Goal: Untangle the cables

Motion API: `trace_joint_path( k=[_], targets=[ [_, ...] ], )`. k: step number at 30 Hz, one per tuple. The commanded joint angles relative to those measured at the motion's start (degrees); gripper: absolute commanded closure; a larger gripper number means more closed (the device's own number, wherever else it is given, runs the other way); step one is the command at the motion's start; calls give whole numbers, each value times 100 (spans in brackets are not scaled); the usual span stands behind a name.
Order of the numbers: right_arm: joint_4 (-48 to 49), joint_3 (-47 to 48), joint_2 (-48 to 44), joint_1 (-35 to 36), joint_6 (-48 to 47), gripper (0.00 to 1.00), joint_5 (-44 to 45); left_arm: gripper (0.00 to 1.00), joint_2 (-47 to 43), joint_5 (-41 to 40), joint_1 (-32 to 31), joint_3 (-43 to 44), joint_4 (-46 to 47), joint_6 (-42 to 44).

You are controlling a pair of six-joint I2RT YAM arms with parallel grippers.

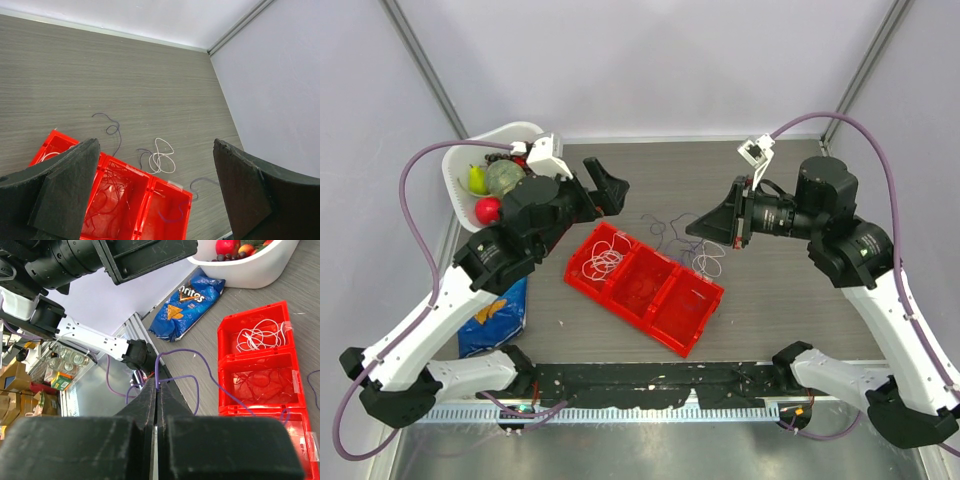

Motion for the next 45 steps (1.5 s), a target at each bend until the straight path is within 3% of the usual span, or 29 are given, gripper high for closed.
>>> trace_joint_path(
  k=[1, 10, 19, 25, 31, 34, 45],
  targets=[
    [30, 60, -102, 14, -39, 99, 116, 0, -17, 11, 16, 148, 215, 68],
    [-199, -247, -199, 14, -179, 99, 388, 0, -113, 2, 25, 34, 153, 121],
    [-761, -1371, -278, 14, -469, 99, 1407, 0, -8, 134, 25, 95, 154, 165],
    [-903, -2075, -32, 14, -602, 99, 1338, 1, 150, 274, 25, 183, 109, 209],
    [-428, -2541, 398, 23, -540, 99, 907, 0, 221, 363, 25, 166, 162, 174],
    [-480, -2585, 688, 23, -566, 99, 1572, 0, 203, 345, 25, 131, 180, 157],
    [-348, -2594, 2093, 594, -496, 99, 2646, 0, 115, 319, 25, 78, 65, 139]
  ],
)
